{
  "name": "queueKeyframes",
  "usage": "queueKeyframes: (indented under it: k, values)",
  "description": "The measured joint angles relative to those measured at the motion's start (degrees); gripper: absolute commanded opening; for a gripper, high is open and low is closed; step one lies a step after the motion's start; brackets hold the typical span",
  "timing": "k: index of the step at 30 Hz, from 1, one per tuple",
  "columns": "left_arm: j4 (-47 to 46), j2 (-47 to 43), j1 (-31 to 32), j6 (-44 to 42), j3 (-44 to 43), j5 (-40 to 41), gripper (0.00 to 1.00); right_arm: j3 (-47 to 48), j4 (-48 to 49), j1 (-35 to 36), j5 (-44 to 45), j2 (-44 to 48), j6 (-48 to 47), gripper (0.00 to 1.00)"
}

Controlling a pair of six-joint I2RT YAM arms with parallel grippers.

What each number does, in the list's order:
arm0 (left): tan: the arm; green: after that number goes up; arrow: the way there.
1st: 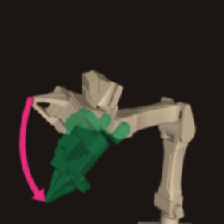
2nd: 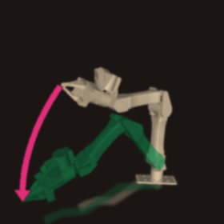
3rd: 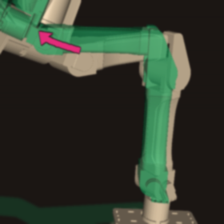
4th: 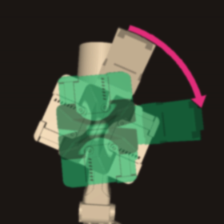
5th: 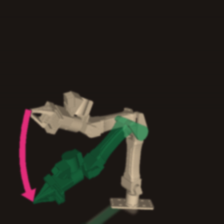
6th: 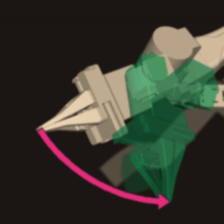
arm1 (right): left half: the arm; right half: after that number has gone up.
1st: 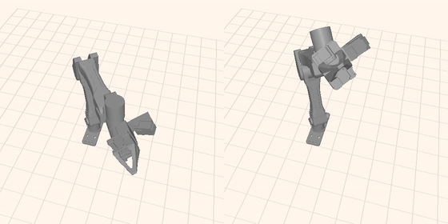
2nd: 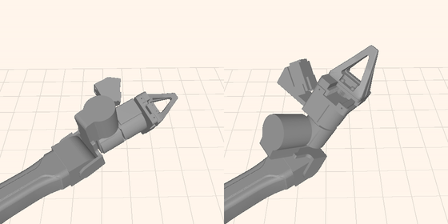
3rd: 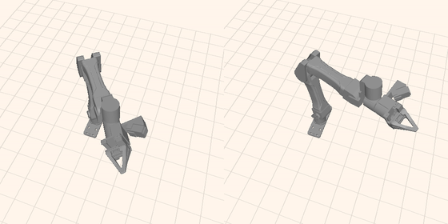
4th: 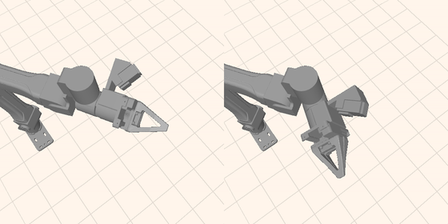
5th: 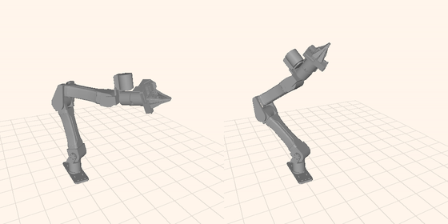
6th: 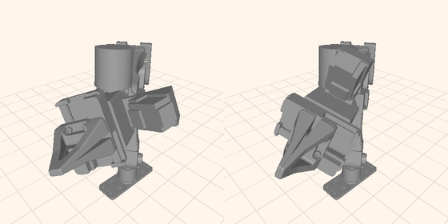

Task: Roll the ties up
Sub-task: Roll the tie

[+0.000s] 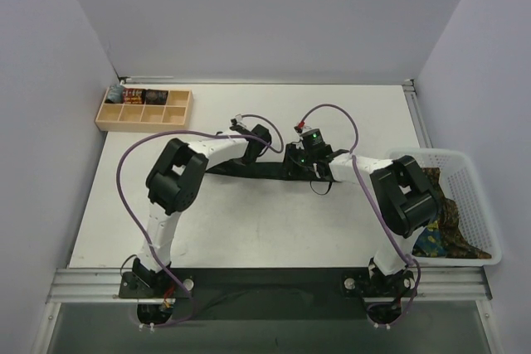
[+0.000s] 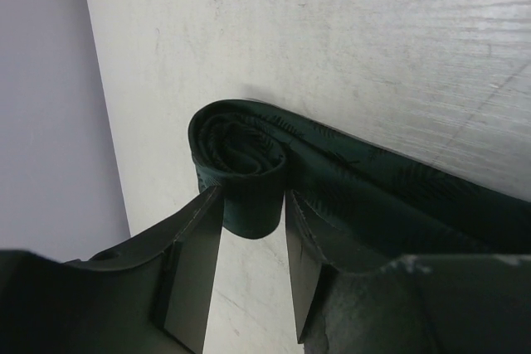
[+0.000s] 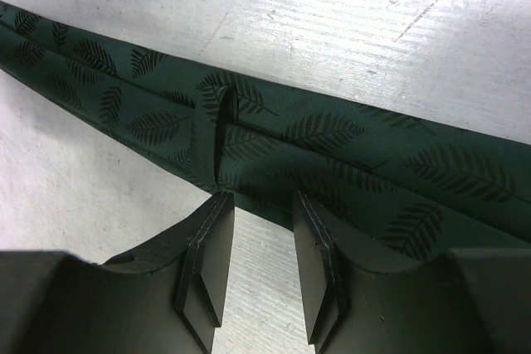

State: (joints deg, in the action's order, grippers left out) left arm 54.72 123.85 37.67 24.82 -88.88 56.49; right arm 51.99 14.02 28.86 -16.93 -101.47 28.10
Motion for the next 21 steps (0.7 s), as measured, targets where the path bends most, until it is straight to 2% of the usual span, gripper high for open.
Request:
queueKeyframes:
  k: [7, 12, 15, 19, 21]
  values:
    - [1.46, -3.69, 0.76, 1.18, -1.99, -5.33, 0.61, 0.22, -0.13, -0.02, -0.11, -0.07, -0.57, 0.35]
    - [-1.14, -13.99, -1.60, 3.28, -0.96, -12.41, 0.60, 0.33, -0.17, -0.02, -0.28, -0.11, -1.07, 0.35]
    - [-8.07, -24.06, -8.31, 4.96, 6.12, -22.60, 0.57, 0.35, -0.22, -0.02, -0.52, -0.15, -1.22, 0.35]
    - [-29.51, -39.60, -24.74, 9.25, 27.43, -41.59, 0.52, 0.57, -0.35, -0.07, -0.81, -0.28, -1.25, 0.35]
    - [-38.62, -43.74, -31.47, 12.07, 36.87, -50.16, 0.52, 0.61, -0.37, -0.07, -1.07, -0.33, -1.27, 0.35]
